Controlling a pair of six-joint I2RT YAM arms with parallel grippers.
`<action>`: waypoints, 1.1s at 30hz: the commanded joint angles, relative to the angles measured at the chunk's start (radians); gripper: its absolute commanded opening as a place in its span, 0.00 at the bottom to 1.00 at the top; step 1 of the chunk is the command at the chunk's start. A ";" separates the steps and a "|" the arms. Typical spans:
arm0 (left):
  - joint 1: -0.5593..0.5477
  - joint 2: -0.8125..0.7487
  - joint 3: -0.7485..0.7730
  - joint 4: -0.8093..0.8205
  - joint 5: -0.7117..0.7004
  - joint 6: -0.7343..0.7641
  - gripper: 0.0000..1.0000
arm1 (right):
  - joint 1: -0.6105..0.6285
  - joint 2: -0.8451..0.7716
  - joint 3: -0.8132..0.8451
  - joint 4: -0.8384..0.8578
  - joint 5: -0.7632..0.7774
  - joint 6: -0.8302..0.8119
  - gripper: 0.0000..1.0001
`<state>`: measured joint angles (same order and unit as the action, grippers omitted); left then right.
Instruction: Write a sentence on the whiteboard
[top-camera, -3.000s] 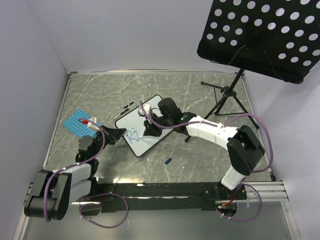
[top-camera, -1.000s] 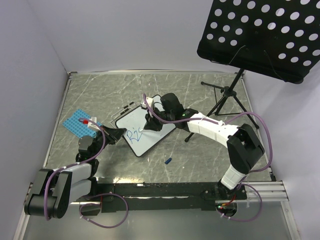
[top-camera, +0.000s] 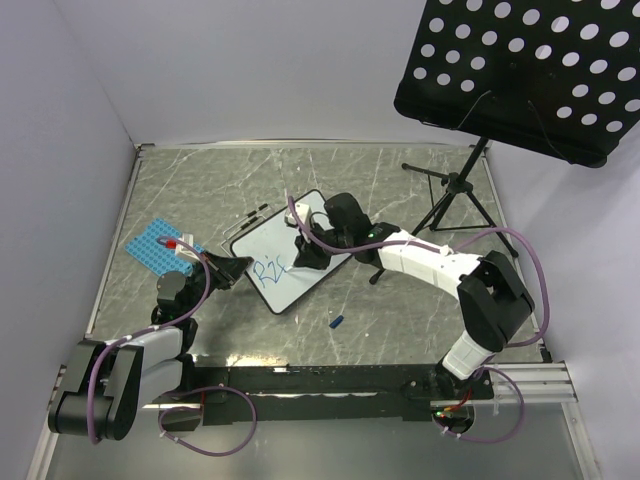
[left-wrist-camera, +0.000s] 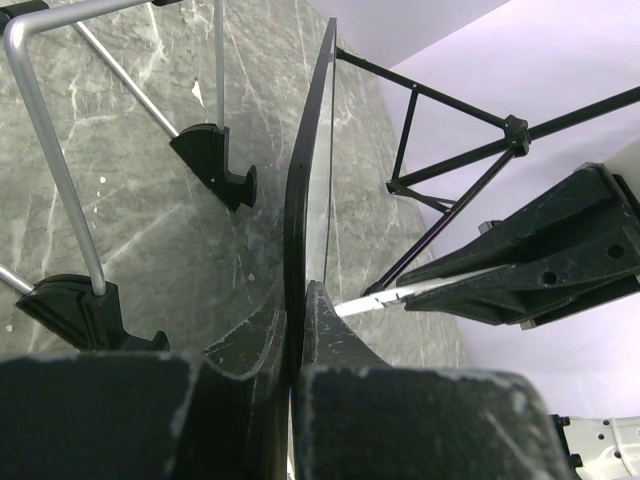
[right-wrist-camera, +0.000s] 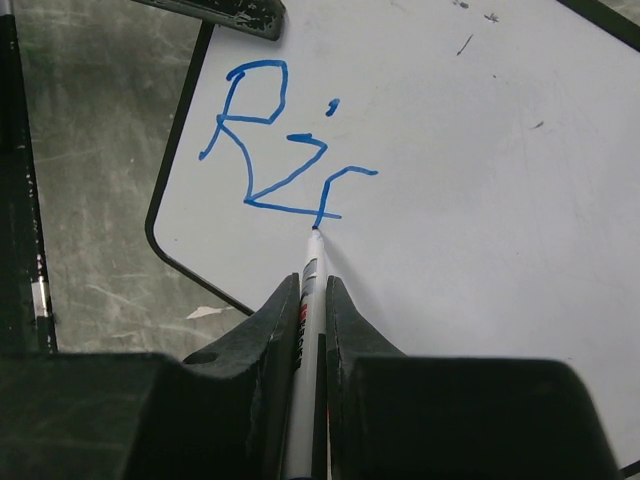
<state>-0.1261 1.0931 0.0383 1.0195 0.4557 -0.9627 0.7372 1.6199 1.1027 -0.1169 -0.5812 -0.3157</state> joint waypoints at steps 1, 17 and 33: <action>-0.006 -0.009 -0.046 0.083 0.031 0.021 0.01 | 0.034 -0.031 -0.017 -0.018 0.007 -0.019 0.00; -0.004 -0.016 -0.046 0.076 0.032 0.027 0.01 | -0.012 -0.091 0.066 -0.003 -0.028 0.038 0.00; -0.006 -0.010 -0.049 0.088 0.035 0.022 0.01 | -0.048 0.037 0.118 0.006 -0.002 0.027 0.00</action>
<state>-0.1261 1.0927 0.0383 1.0306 0.4625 -0.9623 0.6872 1.6276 1.1572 -0.1364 -0.5854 -0.2878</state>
